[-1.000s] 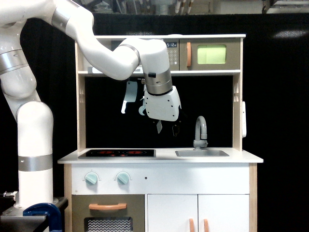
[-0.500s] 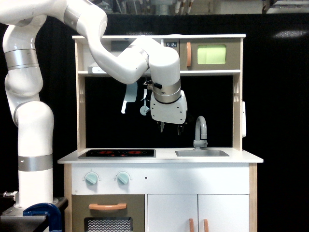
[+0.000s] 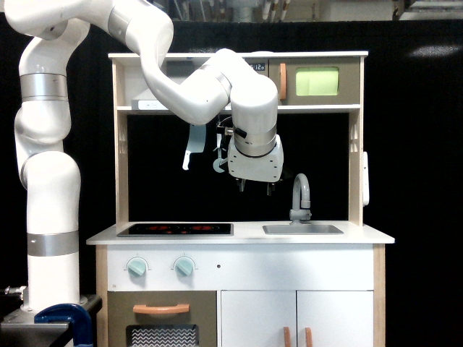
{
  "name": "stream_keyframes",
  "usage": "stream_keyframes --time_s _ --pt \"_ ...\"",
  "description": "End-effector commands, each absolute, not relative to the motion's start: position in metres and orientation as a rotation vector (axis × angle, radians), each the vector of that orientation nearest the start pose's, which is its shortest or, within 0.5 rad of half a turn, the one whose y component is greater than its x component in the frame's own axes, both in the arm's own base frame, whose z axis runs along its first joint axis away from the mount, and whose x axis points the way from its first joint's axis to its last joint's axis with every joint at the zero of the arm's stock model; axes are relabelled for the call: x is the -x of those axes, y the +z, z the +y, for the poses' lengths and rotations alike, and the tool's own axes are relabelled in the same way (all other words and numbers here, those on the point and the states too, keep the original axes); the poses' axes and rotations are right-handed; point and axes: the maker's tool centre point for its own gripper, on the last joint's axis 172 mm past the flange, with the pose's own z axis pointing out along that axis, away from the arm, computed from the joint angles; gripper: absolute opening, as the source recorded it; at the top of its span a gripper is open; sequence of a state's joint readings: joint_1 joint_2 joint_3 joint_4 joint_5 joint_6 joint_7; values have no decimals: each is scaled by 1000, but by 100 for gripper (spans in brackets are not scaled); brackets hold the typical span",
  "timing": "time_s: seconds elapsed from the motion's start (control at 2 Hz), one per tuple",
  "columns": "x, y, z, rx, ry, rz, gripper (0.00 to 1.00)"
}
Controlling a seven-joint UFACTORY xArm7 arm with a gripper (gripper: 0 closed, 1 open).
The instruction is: Open the oven door
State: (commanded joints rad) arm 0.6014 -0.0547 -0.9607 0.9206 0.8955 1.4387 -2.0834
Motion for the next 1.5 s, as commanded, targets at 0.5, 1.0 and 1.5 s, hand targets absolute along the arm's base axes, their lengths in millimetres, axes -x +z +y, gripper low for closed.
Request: stream_keyframes --time_s 0.5,1.0,1.5 --pt "-415 252 56 1733 -861 -1427 100" --pt "-426 305 94 1755 -875 -1407 100" --pt "-441 360 153 1755 -875 -1407 100"
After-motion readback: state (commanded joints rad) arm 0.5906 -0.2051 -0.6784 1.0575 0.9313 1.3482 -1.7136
